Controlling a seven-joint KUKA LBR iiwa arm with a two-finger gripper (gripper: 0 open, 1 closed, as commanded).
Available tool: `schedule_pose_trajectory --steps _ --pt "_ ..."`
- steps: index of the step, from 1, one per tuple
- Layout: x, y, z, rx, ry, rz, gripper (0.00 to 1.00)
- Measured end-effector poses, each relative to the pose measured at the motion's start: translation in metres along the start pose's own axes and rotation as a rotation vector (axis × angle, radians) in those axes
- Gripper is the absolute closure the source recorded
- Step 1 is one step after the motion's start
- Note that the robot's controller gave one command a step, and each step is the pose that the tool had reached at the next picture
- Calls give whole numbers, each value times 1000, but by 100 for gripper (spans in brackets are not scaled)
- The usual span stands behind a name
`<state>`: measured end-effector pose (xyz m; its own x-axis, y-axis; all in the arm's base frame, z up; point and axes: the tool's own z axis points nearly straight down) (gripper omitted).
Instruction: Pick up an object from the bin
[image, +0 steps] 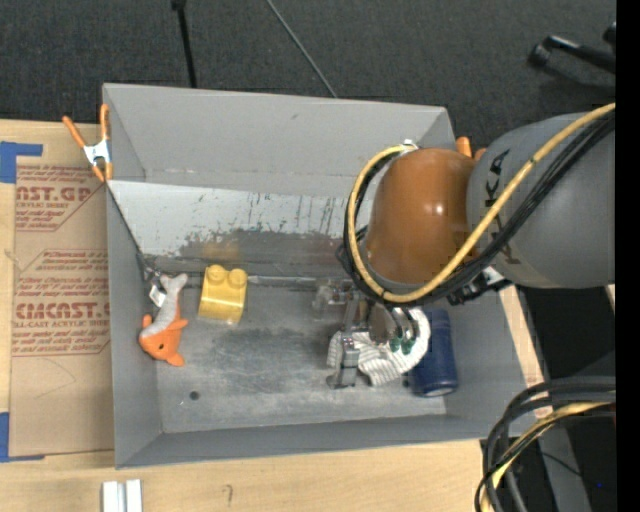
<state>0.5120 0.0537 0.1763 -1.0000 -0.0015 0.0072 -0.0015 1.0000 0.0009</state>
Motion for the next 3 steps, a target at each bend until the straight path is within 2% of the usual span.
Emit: schedule_pose_trajectory --steps 1,2,3 --pt "-2 0 -5 0 -8 1 0" --pt "-1 -63 78 0 -12 35 0" --pt "-8 -87 75 0 -5 25 0"
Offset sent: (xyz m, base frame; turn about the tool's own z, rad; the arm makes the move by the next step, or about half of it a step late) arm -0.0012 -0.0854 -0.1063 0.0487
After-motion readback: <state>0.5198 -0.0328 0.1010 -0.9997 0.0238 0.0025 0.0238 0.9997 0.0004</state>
